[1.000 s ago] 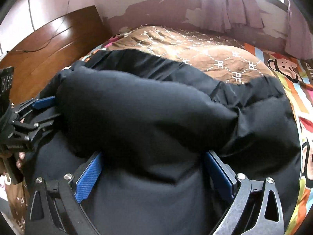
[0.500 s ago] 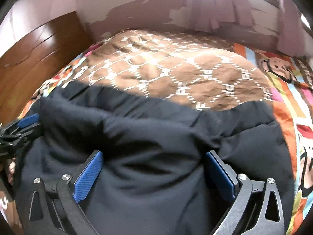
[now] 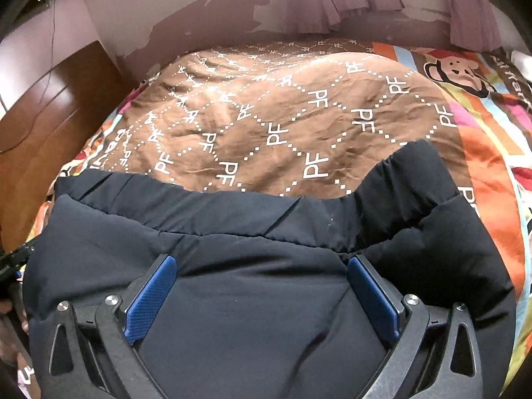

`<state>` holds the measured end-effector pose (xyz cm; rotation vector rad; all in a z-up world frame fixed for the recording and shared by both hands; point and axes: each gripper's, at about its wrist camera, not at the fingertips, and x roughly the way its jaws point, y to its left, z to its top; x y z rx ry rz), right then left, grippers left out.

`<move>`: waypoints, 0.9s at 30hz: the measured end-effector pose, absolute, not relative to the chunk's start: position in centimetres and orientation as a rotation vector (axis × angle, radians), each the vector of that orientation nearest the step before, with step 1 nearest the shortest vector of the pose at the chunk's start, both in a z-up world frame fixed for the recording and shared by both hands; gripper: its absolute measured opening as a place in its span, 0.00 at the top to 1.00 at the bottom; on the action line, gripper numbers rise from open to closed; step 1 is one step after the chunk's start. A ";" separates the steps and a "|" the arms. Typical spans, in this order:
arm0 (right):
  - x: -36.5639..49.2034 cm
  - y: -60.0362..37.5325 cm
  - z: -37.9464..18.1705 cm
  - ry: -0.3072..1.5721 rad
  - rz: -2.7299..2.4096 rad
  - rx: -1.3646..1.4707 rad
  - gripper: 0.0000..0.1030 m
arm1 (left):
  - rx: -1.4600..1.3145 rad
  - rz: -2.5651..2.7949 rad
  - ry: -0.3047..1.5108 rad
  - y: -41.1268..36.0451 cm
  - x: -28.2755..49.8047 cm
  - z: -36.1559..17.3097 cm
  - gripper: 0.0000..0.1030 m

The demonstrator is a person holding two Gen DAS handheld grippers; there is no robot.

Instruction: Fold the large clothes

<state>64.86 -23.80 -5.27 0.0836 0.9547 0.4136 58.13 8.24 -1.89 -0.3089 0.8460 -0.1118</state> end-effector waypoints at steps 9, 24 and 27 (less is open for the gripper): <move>64.4 -23.8 -5.4 0.943 0.413 0.081 0.00 | -0.266 -0.092 0.838 7.4 58.2 -2.5 0.12; 64.0 -24.1 -5.4 0.911 0.419 0.094 0.00 | -0.264 -0.099 0.811 7.4 57.8 -2.6 0.12; 63.4 -24.6 -5.1 0.883 0.429 0.118 0.00 | -0.270 -0.113 0.787 7.4 57.3 -2.6 0.12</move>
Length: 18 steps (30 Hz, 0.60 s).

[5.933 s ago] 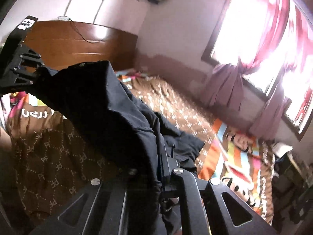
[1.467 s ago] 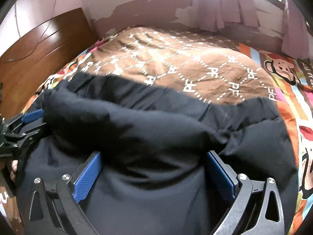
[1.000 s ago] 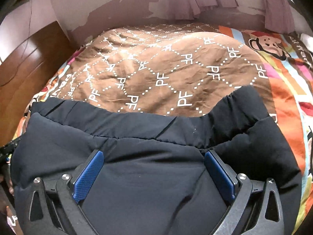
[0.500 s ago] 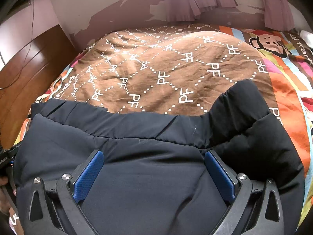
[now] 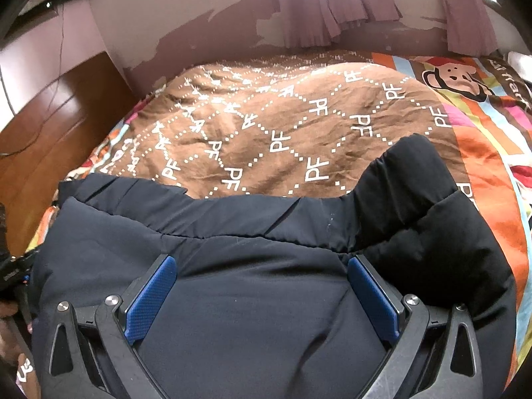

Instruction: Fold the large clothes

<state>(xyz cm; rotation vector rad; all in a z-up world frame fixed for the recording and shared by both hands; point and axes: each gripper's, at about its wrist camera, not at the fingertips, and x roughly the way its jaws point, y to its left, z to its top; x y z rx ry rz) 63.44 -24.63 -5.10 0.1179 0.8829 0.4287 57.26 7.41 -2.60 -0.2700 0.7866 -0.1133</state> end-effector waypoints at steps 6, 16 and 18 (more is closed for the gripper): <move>62.4 -26.8 -3.6 0.859 0.477 0.158 0.01 | -0.316 -0.141 0.758 8.4 56.5 -2.0 0.12; 58.4 -34.1 -0.5 0.714 0.450 0.019 0.00 | -0.298 -0.116 0.706 13.9 49.2 1.5 0.12; 58.2 -35.3 -1.0 0.747 0.460 0.037 0.00 | -0.350 -0.193 0.773 15.0 48.8 0.1 0.12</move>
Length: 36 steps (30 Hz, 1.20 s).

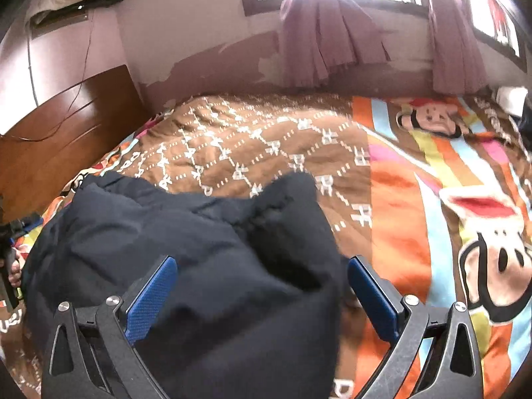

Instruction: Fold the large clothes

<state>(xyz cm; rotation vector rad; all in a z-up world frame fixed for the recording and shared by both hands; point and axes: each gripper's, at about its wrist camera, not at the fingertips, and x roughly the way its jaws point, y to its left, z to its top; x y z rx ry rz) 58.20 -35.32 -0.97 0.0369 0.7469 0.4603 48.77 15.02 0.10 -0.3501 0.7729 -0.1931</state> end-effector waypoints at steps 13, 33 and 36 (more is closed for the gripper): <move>60.5 -37.4 -8.4 1.028 0.554 0.283 0.00 | -0.661 -0.391 0.979 18.6 51.6 -5.4 0.05; 58.4 -37.4 -8.6 1.143 0.687 0.477 0.00 | -0.583 -0.463 0.977 16.8 50.8 -5.4 0.06; 58.1 -36.9 -8.6 1.162 0.659 0.513 0.00 | -0.539 -0.454 0.984 15.8 50.6 -5.1 0.06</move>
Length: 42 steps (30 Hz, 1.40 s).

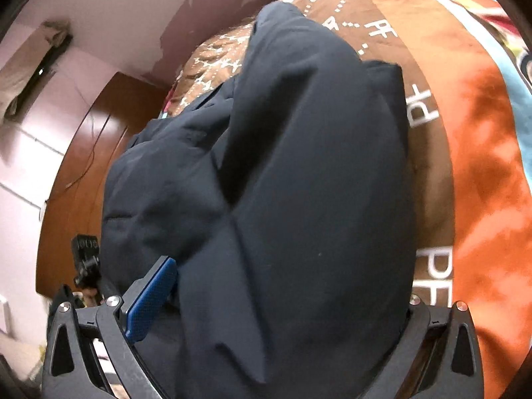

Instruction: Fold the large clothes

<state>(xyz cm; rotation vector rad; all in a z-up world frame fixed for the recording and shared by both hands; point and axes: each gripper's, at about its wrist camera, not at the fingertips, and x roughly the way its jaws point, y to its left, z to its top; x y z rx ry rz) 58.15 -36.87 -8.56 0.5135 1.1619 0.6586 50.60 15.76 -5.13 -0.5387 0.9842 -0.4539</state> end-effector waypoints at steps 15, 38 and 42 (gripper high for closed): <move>56.4 -35.7 -5.5 1.115 0.581 0.493 0.76 | -0.590 -0.389 0.818 14.1 48.2 -3.9 0.63; 57.4 -41.7 1.6 0.736 0.331 0.080 0.81 | -0.260 -0.406 0.799 -3.9 57.1 -2.7 0.73; 58.5 -42.9 -1.0 0.779 0.290 0.114 0.71 | -0.270 -0.361 0.849 -3.3 57.6 -3.6 0.66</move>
